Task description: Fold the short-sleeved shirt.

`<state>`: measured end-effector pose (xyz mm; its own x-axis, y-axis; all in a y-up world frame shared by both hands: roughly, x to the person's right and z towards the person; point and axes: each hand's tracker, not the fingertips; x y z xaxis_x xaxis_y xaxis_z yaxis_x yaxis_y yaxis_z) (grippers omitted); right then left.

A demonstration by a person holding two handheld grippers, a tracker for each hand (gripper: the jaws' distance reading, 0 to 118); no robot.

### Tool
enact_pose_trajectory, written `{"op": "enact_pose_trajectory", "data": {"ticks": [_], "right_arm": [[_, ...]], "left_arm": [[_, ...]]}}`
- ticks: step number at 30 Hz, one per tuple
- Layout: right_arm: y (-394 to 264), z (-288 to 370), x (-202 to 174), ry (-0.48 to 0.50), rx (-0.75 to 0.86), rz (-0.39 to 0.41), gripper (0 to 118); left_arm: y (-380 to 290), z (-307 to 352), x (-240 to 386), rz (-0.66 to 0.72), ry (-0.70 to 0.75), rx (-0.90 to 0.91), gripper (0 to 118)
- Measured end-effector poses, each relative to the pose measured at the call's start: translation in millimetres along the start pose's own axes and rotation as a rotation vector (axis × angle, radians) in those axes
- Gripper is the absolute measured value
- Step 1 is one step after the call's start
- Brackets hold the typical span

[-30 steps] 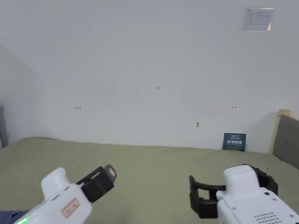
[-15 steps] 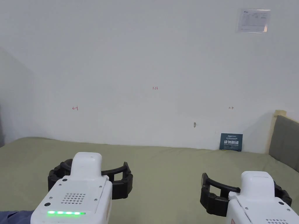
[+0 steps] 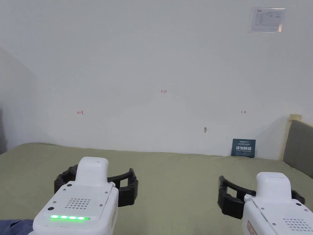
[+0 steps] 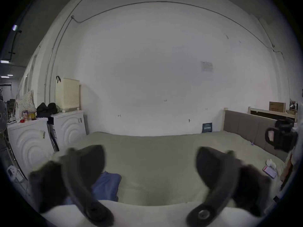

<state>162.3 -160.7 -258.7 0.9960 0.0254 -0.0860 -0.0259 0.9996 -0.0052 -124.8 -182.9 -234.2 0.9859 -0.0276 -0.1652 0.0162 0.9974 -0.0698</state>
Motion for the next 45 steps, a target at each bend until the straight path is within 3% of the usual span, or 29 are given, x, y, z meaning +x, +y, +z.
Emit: {"op": "enact_pose_trajectory", "data": {"ticks": [1,2,3,5,15,23,28,33,36,39,45], "right_arm": [[-0.3,0.7,-1.2,-0.008,0.018,0.021,64],[-2.0,-0.4,-2.5,-0.042,0.043,0.040,8],[-2.8,0.7,-0.9,-0.091,0.102,0.042,1],[-2.9,0.4,3.3,-0.042,0.048,0.030,1],[-6.1,-3.6,-2.6,-0.052,0.026,0.031,1],[-11.1,-17.4,-33.5,-0.026,0.010,0.058,1],[-25.7,-37.3,-110.6,0.212,0.001,0.061,1],[-34.0,-45.4,-203.1,0.484,-0.039,-0.039,1],[-38.9,-43.9,-241.7,0.582,-0.048,-0.051,1],[-45.1,-46.5,-271.2,0.627,-0.051,-0.033,1],[-46.1,-54.0,-284.1,0.650,-0.066,-0.024,1]], "left_arm": [[0.0,0.4,0.9,-0.003,-0.002,0.000,87],[0.0,-0.3,2.6,-0.009,0.002,-0.006,45],[-0.9,-4.6,2.8,-0.015,0.015,-0.016,0],[0.7,-5.2,-3.0,0.001,0.000,-0.021,0],[0.6,-6.1,0.5,0.020,0.000,-0.037,0],[-3.8,-4.6,-32.2,0.015,0.064,-0.069,0],[-9.0,20.4,-101.2,0.001,0.260,-0.103,0],[-16.3,69.0,-184.1,0.015,0.499,-0.141,0],[-22.8,93.3,-221.2,0.027,0.625,-0.164,0],[-28.8,106.2,-245.2,0.076,0.668,-0.165,0],[-35.8,102.8,-257.9,0.079,0.692,-0.177,0]]}}
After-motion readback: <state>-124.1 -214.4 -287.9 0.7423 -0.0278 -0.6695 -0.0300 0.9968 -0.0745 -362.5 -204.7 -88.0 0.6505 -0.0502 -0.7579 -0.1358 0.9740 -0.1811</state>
